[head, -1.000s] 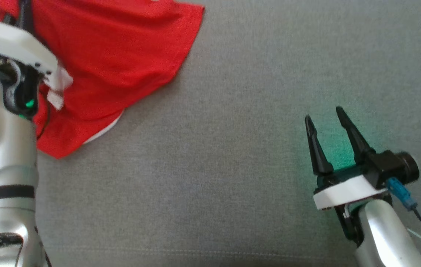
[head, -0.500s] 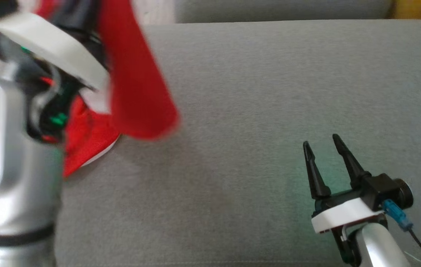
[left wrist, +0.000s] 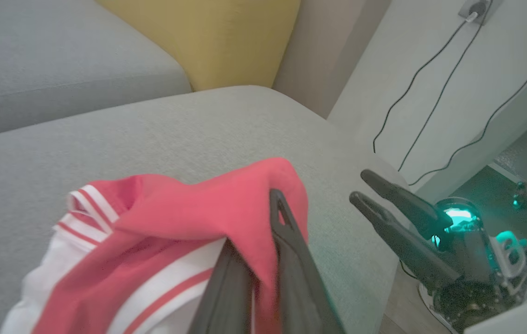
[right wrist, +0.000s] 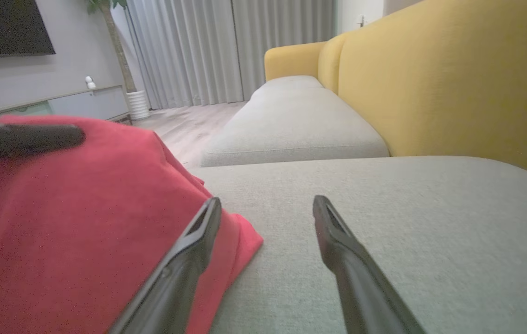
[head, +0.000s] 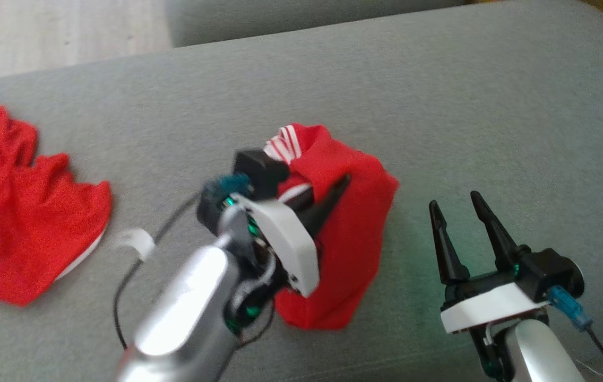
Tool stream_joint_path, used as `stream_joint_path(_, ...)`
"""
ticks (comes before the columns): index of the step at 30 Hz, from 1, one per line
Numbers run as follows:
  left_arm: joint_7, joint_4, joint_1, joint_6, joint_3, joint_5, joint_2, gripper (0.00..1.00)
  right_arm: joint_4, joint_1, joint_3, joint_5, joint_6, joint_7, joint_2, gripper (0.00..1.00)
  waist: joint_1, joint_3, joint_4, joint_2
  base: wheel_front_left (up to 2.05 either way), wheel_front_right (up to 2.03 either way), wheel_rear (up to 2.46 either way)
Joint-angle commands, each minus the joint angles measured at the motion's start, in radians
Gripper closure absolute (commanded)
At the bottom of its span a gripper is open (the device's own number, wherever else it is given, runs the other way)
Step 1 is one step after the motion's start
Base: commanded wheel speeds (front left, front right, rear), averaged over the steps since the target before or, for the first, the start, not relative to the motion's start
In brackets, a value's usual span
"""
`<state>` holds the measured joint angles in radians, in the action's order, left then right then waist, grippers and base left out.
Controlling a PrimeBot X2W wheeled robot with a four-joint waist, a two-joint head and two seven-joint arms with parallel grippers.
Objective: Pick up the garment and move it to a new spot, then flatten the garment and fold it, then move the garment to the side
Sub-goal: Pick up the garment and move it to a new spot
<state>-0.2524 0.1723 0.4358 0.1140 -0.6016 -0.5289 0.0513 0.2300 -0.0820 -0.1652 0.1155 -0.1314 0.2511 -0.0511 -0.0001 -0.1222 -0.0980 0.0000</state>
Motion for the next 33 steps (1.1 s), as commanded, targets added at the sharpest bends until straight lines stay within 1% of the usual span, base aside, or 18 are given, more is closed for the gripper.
stream_joint_path(1, 0.071, 0.01, 0.062, -0.012, -0.023, 0.002, 0.0, 1.0, -0.036, -0.023, -0.026, 0.009, 0.001, 0.011, 0.001, 0.0, 0.0001, -0.004, -0.05, 0.0, 0.0, 0.0, 0.0)
stream_joint_path(3, 0.135, 0.055, 0.076, -0.038, -0.096, -0.017, 0.0, 1.0, -0.036, -0.016, -0.022, 0.011, 0.001, 0.011, 0.001, 0.0, 0.0001, -0.003, -0.067, 0.0, 0.0, 0.0, 0.0)
stream_joint_path(5, 0.191, 0.092, 0.084, -0.069, -0.155, -0.067, -0.001, 0.98, -0.034, -0.01, -0.018, 0.01, 0.001, 0.011, 0.001, 0.0, 0.0001, -0.003, -0.08, 0.0, 0.0, 0.0, 0.0)
stream_joint_path(6, 0.213, 0.113, 0.09, -0.084, -0.183, -0.082, -0.001, 0.69, -0.033, -0.007, -0.017, 0.009, 0.001, 0.011, 0.001, 0.0, 0.0001, -0.003, -0.085, 0.0, 0.0, 0.0, 0.0)
stream_joint_path(7, 0.213, 0.113, 0.09, -0.084, -0.183, -0.082, -0.001, 0.69, -0.033, -0.007, -0.017, 0.009, 0.001, 0.011, 0.001, 0.0, 0.0001, -0.003, -0.085, 0.0, 0.0, 0.0, 0.0)
stream_joint_path(8, 0.233, 0.136, 0.096, -0.094, -0.21, -0.093, -0.001, 0.4, -0.034, -0.004, -0.014, 0.01, 0.001, 0.011, 0.001, 0.0, 0.0001, -0.003, -0.087, 0.0, 0.0, 0.0, 0.0)
stream_joint_path(9, 0.247, 0.16, 0.099, -0.103, -0.232, -0.107, -0.001, 0.0, -0.034, -0.002, -0.011, 0.01, 0.001, 0.011, 0.001, 0.0, 0.0001, -0.003, -0.089, 0.0, 0.0, 0.0, 0.0)
stream_joint_path(11, 0.273, 0.203, 0.106, -0.117, -0.268, -0.129, -0.001, 0.0, -0.036, 0.002, -0.006, 0.01, 0.001, 0.011, 0.001, 0.0, 0.0001, -0.002, -0.09, 0.0, 0.0, 0.0, 0.0)
stream_joint_path(14, 0.307, 0.234, 0.102, -0.129, -0.298, -0.179, -0.001, 0.0, -0.037, 0.012, 0.01, 0.009, 0.001, 0.011, 0.001, 0.0, 0.0001, 0.006, -0.078, 0.0, 0.0, 0.0, 0.0)
stream_joint_path(21, 0.367, 0.232, 0.026, -0.162, -0.311, -0.239, 0.007, 0.0, -0.04, 0.04, 0.026, -0.004, 0.001, 0.011, 0.001, 0.0, 0.0001, 0.035, -0.029, 0.0, 0.0, 0.0, 0.0)
stream_joint_path(22, 0.393, 0.214, -0.009, -0.18, -0.299, -0.241, 0.028, 0.0, -0.041, 0.046, 0.03, -0.011, 0.001, 0.011, 0.001, 0.0, 0.0001, 0.044, -0.015, 0.0, 0.0, 0.0, 0.0)
stream_joint_path(27, 0.469, 0.15, -0.108, -0.245, -0.247, -0.237, 0.1, 0.0, -0.045, 0.064, 0.049, -0.027, 0.001, 0.011, 0.001, 0.0, 0.0001, 0.068, 0.022, 0.0, 0.0, 0.0, 0.0)
stream_joint_path(30, 0.499, 0.111, -0.164, -0.286, -0.197, -0.224, 0.138, 0.0, -0.049, 0.076, 0.063, -0.036, 0.001, 0.011, 0.001, 0.0, 0.0001, 0.077, 0.044, 0.0, 0.0, 0.0, 0.0)
stream_joint_path(33, 0.511, 0.076, -0.217, -0.312, -0.139, -0.202, 0.164, 0.0, -0.052, 0.09, 0.075, -0.047, 0.001, 0.011, 0.001, 0.0, 0.0001, 0.086, 0.066, 0.0, 0.0, 0.0, 0.0)
